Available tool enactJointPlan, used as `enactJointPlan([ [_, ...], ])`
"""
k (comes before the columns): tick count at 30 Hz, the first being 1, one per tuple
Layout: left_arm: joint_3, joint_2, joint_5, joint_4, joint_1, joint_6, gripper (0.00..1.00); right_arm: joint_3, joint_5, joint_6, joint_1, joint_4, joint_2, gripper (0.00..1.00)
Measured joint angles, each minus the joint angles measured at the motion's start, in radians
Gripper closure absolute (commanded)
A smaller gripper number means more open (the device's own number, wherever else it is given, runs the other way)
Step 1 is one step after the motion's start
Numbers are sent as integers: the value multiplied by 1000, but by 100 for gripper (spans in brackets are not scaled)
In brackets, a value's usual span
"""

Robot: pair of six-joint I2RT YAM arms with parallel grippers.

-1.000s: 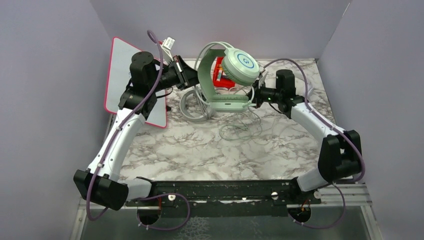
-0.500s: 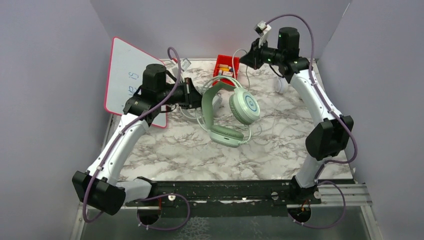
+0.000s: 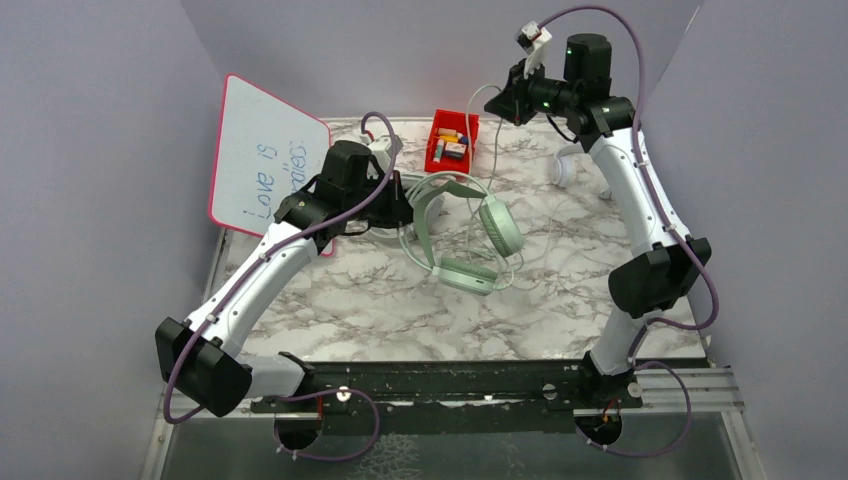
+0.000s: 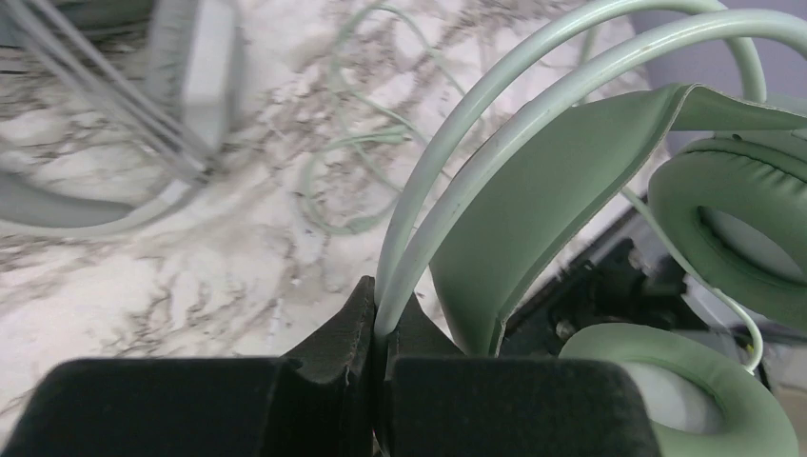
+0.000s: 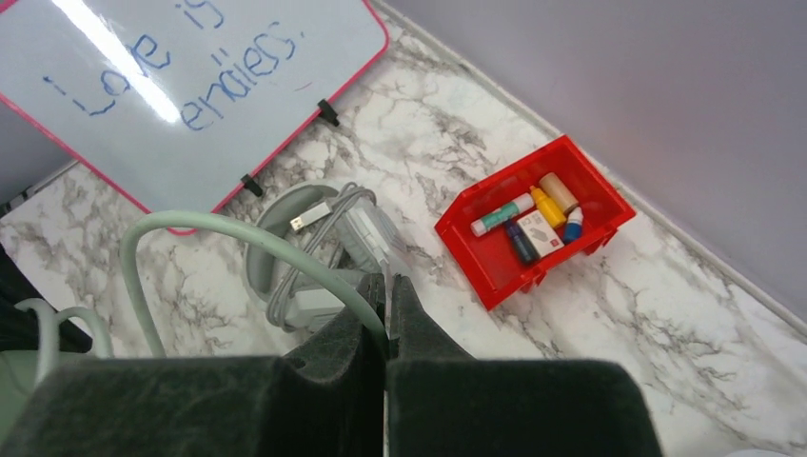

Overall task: Wrap the headphones
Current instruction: Wrap the headphones cable around the headphones.

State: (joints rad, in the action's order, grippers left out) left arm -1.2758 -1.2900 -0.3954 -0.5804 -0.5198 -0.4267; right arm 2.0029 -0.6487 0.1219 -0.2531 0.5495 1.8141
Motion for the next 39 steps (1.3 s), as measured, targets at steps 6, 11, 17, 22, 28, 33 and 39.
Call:
enactJointPlan([
  [6,47,1,209,-6,2,24,100,58,64,-8,6,38,-39,100],
  [11,102,5,345,-5,2,33,100,72,64,-35,8,63,-83,100],
  [17,108,5,463,10,2,29,100,170,85,-45,8,116,-94,100],
  [22,113,9,603,27,0,5,100,254,100,-47,8,193,-98,100],
  [28,98,-6,812,59,-3,-11,100,229,15,-73,4,251,-130,100],
  [33,6,-103,949,87,-11,-19,100,193,-74,-98,-25,270,-159,100],
  [39,-144,-258,1068,114,-27,-46,100,50,-130,-169,-103,254,-234,100],
])
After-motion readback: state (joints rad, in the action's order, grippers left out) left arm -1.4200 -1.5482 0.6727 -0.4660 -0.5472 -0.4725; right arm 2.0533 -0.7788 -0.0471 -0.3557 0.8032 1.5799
